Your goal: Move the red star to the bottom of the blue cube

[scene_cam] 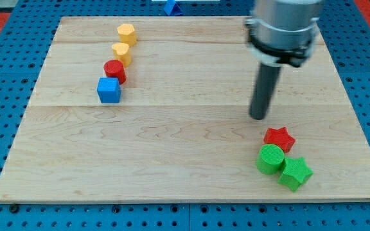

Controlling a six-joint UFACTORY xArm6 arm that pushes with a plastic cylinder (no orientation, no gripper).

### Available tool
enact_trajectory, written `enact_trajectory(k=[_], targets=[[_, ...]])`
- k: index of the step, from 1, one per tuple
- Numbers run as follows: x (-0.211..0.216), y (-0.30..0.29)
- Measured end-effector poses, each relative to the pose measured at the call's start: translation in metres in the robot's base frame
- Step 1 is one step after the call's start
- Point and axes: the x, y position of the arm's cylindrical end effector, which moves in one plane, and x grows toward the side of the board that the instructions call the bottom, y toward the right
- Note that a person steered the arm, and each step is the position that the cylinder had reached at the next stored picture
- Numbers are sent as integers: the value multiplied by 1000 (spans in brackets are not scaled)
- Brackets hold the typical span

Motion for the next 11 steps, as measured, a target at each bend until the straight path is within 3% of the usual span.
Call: enact_trajectory(k=[1,2,3,5,8,10,11], targets=[[-1,84],[66,82],[81,20],[4,-58],[16,-188],[41,-214],[42,-254]])
